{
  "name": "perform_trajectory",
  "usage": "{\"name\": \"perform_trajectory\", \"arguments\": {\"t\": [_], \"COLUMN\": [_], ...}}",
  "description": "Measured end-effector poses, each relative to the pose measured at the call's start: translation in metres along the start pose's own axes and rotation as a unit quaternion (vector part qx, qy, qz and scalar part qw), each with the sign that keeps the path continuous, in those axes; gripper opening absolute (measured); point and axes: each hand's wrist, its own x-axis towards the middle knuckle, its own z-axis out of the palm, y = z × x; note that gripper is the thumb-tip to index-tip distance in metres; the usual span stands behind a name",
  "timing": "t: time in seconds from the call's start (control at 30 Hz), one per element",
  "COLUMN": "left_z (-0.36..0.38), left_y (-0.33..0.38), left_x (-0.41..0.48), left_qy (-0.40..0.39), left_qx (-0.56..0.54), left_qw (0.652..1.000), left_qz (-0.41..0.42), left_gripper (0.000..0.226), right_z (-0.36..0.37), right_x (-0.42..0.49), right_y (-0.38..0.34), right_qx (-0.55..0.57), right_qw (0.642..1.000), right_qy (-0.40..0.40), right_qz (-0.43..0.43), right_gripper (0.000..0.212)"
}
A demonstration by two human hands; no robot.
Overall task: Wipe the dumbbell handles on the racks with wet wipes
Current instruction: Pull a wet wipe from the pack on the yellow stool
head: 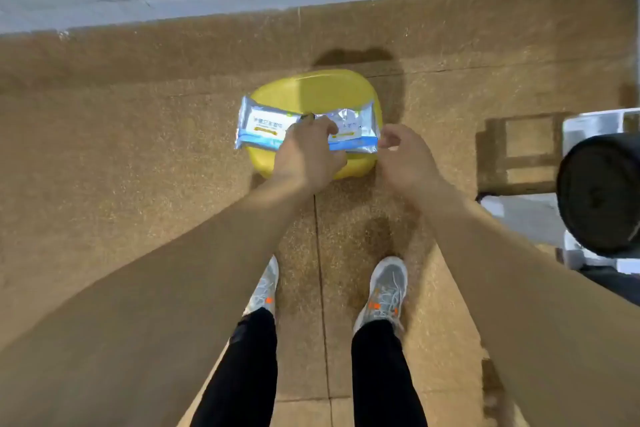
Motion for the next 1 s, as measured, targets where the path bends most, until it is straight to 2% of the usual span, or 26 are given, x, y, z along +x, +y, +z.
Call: {"name": "perform_trajectory", "arguments": {"t": [0.13,0.23,0.43,0.63,0.73,0.83,1.0], "left_z": [0.045,0.072,0.098,0.087,0.084,0.084,0.084], "left_y": [-0.007,-0.016,-0.023,-0.022,-0.027,-0.034,-0.043], "left_x": [0.036,0.046,0.044,0.045,0.047,0.046,0.044], "left_qy": [0.050,0.067,0.189,0.141,0.149,0.172,0.184], "left_qx": [0.015,-0.031,-0.046,-0.058,-0.079,-0.121,-0.132], "left_qw": [0.998,0.997,0.981,0.988,0.986,0.977,0.974], "left_qz": [-0.018,-0.029,0.017,0.008,0.003,-0.019,-0.026], "left_gripper": [0.039,0.046,0.061,0.059,0.044,0.039,0.033], "right_z": [0.020,0.033,0.049,0.046,0.047,0.050,0.058], "right_x": [0.048,0.066,0.078,0.083,0.087,0.088,0.090], "right_y": [0.013,0.021,0.031,0.025,0.028,0.032,0.031], "right_qx": [0.039,0.080,0.152,0.202,0.158,0.087,-0.091], "right_qw": [0.999,0.996,0.987,0.976,0.985,0.994,0.982], "right_qy": [-0.017,-0.024,-0.050,-0.077,-0.070,-0.041,0.020], "right_qz": [0.001,-0.006,-0.010,-0.012,-0.019,-0.043,-0.166], "right_gripper": [0.053,0.050,0.064,0.051,0.043,0.040,0.017]}}
